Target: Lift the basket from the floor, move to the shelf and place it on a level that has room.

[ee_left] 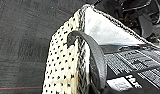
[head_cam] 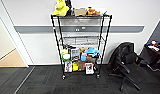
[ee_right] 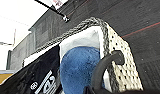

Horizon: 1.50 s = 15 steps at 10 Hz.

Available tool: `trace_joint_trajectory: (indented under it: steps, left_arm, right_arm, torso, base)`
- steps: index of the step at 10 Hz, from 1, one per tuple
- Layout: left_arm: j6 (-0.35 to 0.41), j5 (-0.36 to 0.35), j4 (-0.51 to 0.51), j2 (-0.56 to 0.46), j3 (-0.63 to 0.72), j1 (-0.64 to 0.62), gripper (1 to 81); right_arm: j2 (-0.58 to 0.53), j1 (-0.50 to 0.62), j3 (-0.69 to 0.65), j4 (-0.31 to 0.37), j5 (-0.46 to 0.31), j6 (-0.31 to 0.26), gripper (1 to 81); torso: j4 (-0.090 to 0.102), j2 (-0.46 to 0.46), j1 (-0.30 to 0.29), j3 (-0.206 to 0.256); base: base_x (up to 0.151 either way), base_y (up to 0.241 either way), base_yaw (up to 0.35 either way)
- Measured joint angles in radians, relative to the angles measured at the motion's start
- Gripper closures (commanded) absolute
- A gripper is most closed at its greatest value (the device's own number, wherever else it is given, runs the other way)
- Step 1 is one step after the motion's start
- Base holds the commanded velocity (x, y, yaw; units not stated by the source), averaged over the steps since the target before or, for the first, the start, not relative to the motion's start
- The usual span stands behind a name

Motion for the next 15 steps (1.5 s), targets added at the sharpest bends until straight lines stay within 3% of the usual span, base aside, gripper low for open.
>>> trace_joint_trajectory:
  steps: [8,10,13,15]
  left_arm:
    - [0.000,-0.041,-0.001,-0.001,0.000,0.011,81.1]
    - [0.000,-0.034,-0.001,-0.001,0.000,0.011,81.1]
    - [0.003,-0.034,-0.001,-0.007,0.000,0.012,81.1]
    - [0.004,-0.037,-0.001,-0.006,0.000,0.022,81.1]
  right_arm:
    - [0.000,-0.018,0.006,0.000,0.024,-0.001,81.1]
    - [0.008,-0.039,0.005,0.000,0.020,-0.004,81.1]
    - [0.011,-0.040,0.005,0.000,0.022,-0.006,81.1]
    - [0.011,-0.047,0.003,0.000,0.023,-0.007,81.1]
  torso:
    - [0.000,0.267,-0.173,0.003]
    - [0.000,0.319,-0.206,0.047]
    - [0.000,0.420,-0.273,0.148]
    - [0.000,0.452,-0.294,0.174]
  base:
    - [0.000,0.000,0.000]
    - [0.000,0.000,0.000]
    - [0.000,0.000,0.000]
    - [0.000,0.000,0.000]
